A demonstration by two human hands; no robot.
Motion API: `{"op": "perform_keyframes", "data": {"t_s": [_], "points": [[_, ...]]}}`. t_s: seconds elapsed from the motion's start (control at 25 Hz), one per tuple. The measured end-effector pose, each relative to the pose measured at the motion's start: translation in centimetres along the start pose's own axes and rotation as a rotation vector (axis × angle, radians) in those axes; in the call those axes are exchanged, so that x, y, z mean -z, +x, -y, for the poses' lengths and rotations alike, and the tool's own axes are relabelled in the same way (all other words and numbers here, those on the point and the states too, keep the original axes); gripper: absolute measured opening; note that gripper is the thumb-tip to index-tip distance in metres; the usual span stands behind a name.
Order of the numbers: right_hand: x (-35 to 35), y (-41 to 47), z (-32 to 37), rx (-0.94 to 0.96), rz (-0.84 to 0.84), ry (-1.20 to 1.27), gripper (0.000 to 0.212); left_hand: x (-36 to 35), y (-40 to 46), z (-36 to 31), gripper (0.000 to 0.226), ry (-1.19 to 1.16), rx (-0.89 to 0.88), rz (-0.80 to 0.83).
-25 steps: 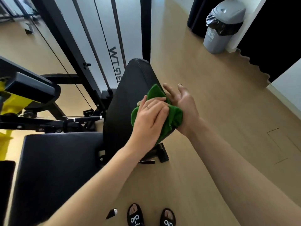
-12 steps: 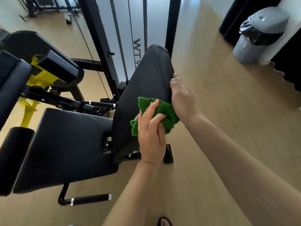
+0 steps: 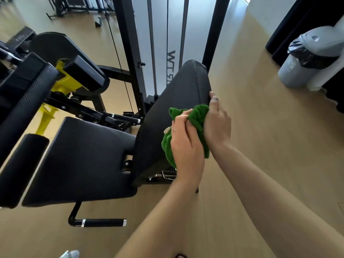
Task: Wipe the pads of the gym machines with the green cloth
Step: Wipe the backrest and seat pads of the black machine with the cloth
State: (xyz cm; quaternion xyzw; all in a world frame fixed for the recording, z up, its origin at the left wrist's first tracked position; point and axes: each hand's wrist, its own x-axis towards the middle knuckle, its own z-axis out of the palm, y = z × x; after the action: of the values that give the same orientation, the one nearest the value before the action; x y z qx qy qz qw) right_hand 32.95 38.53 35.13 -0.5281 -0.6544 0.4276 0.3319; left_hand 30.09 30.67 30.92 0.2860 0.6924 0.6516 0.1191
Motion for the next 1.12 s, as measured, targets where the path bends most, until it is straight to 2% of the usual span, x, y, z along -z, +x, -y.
{"op": "perform_keyframes", "data": {"t_s": [0.08,0.16,0.2,0.32,0.4,0.48,0.56,0.64,0.72,0.88,1.0,1.12], "points": [[0.4,0.0,0.0,-0.051,0.040,0.072,0.048,-0.1,-0.3,0.8,0.022,-0.032,-0.064,0.006],[0.5,0.2,-0.2,-0.080,0.062,0.117,0.048,0.7,1.0,3.5,0.020,-0.072,-0.029,0.031],[0.3,0.3,-0.3,-0.068,0.057,0.085,0.047,1.2,1.9,4.8,0.021,-0.107,0.043,0.008],[-0.2,0.4,-0.5,-0.023,-0.012,-0.029,0.047,2.8,4.9,8.0,0.029,-0.140,0.429,-0.089],[-0.5,0.6,-0.5,0.006,-0.010,-0.086,0.048,3.1,5.7,7.8,0.027,-0.073,0.514,-0.045],[-0.2,0.6,-0.5,0.040,0.027,-0.148,0.048,2.3,5.2,4.9,0.026,-0.010,0.388,0.019],[0.3,0.9,-0.1,0.057,0.108,-0.229,0.051,1.3,3.8,1.3,0.026,-0.071,0.233,0.076],[0.4,2.0,0.6,0.058,0.210,-0.285,0.056,1.1,2.3,-0.6,0.022,-0.143,0.165,0.138],[-0.5,3.7,1.4,0.041,0.273,-0.355,0.063,1.5,0.9,0.0,0.017,-0.207,0.186,0.197],[-2.1,5.1,2.0,0.030,0.272,-0.600,0.072,1.7,2.3,2.9,0.054,-0.204,0.268,0.299],[-2.5,6.6,2.7,0.000,0.287,-0.587,0.072,0.8,6.6,4.5,0.050,-0.190,0.298,0.291],[-3.6,9.7,4.4,-0.063,0.274,-0.545,0.072,-0.7,11.8,5.5,0.039,-0.041,0.265,0.257]]}}
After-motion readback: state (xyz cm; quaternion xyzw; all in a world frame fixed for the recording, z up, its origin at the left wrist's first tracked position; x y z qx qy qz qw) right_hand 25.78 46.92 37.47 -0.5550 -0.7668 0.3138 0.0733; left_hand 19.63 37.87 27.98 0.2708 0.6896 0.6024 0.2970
